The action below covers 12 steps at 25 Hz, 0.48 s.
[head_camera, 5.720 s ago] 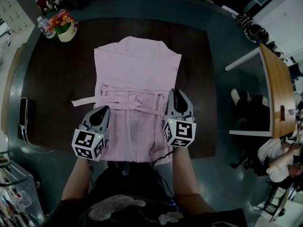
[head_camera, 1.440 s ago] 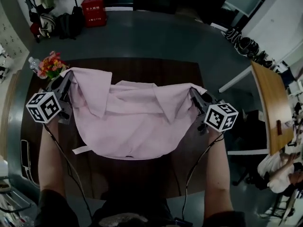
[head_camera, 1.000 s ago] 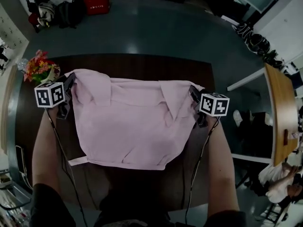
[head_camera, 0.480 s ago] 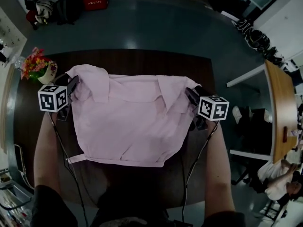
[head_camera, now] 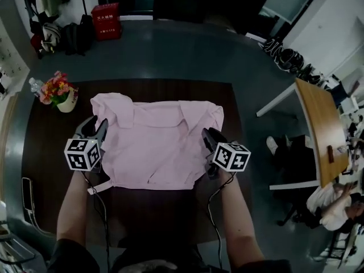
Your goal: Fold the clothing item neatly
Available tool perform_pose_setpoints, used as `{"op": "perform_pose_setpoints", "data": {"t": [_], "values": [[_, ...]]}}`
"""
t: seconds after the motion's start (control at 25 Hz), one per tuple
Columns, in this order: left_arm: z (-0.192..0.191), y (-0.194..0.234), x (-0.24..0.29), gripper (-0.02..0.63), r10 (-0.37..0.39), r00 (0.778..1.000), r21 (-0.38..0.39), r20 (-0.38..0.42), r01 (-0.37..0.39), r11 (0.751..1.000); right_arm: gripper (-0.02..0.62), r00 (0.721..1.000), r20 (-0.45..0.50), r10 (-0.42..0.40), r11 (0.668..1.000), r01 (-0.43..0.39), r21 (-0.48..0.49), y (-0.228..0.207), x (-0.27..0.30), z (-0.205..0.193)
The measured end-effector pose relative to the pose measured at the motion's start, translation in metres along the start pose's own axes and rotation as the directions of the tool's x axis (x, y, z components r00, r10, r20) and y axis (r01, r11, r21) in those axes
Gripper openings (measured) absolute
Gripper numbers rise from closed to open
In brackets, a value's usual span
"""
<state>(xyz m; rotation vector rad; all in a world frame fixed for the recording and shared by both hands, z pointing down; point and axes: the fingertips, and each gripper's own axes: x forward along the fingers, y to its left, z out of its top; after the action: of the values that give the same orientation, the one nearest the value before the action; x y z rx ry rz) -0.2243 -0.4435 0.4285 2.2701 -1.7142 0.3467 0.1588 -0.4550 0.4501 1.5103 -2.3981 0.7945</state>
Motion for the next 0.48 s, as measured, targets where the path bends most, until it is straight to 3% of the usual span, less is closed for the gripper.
{"op": "perform_pose_setpoints", "data": {"t": [0.08, 0.12, 0.2, 0.28, 0.48], "values": [[0.004, -0.021, -0.024, 0.159, -0.033, 0.999, -0.018, 0.028, 0.033, 0.999, 0.031, 0.999, 0.015, -0.028, 0.998, 0.029, -0.047, 0.026, -0.02, -0.01], [0.006, -0.029, -0.038, 0.116, -0.044, 0.998, -0.044, 0.046, 0.046, 0.998, 0.006, 0.999, 0.021, -0.039, 0.996, 0.041, -0.083, 0.04, -0.031, -0.015], [0.008, -0.043, -0.067, 0.042, -0.067, 0.994, -0.109, 0.089, 0.077, 0.991, -0.006, 0.999, 0.043, -0.032, 0.989, 0.038, -0.144, 0.071, -0.053, -0.024], [0.009, -0.058, -0.097, 0.031, -0.113, 0.985, -0.139, 0.128, 0.131, 0.982, -0.006, 0.997, 0.083, 0.003, 0.987, 0.01, -0.159, 0.105, -0.076, -0.029], [-0.01, -0.103, -0.172, 0.012, -0.237, 0.961, -0.06, 0.14, 0.248, 0.967, -0.006, 0.987, 0.154, 0.035, 0.983, -0.007, -0.184, 0.176, -0.139, -0.045]]}}
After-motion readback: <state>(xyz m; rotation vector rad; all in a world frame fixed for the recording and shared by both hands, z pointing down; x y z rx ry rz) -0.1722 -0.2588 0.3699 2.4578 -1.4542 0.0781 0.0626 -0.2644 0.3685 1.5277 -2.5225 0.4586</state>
